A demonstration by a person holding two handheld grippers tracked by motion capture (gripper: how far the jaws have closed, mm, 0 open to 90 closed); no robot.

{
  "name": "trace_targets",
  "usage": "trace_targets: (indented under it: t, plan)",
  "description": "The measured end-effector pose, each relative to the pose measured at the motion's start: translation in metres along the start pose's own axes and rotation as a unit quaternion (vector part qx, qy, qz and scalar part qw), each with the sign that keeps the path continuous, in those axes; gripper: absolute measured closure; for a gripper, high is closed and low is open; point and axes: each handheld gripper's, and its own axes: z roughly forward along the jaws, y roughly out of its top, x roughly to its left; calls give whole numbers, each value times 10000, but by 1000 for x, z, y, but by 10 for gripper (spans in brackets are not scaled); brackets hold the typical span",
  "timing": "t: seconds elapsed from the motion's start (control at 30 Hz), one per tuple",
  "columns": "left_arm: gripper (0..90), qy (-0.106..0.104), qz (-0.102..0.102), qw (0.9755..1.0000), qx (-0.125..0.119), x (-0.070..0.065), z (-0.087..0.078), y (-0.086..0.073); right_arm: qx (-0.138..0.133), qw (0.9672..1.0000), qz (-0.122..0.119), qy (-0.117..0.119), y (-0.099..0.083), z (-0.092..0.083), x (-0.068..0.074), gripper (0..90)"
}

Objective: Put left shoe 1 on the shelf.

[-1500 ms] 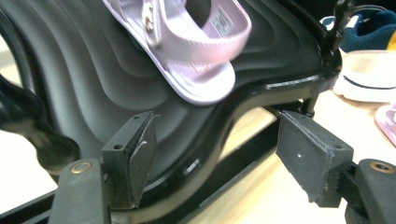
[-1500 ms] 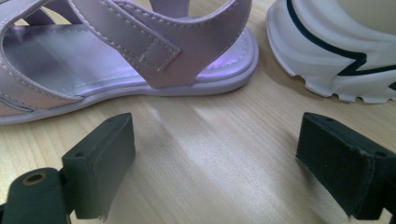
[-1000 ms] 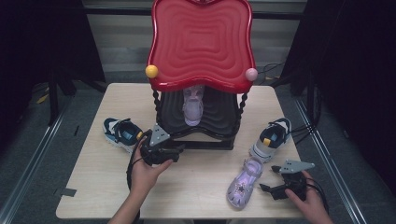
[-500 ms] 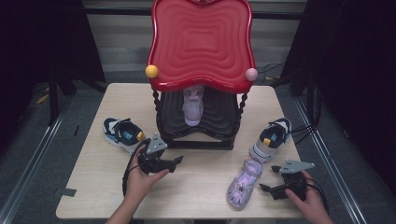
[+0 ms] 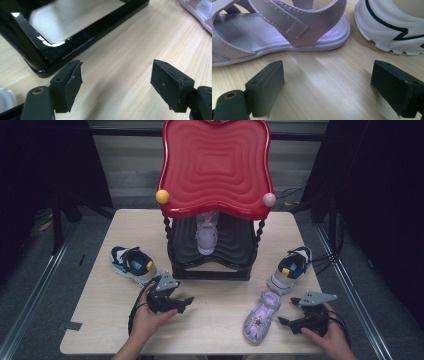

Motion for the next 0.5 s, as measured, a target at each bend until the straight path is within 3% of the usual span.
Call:
trace_targets:
  t: [0.2,0.5]
  plan:
    - [244,-136,49,9999,63,-3,6,-6,2,10000,6,-2,0,0,0,107]
    - [241,-61,328,9992,200,-1,11,-15,4,10000,16,-9,1,0,0,109]
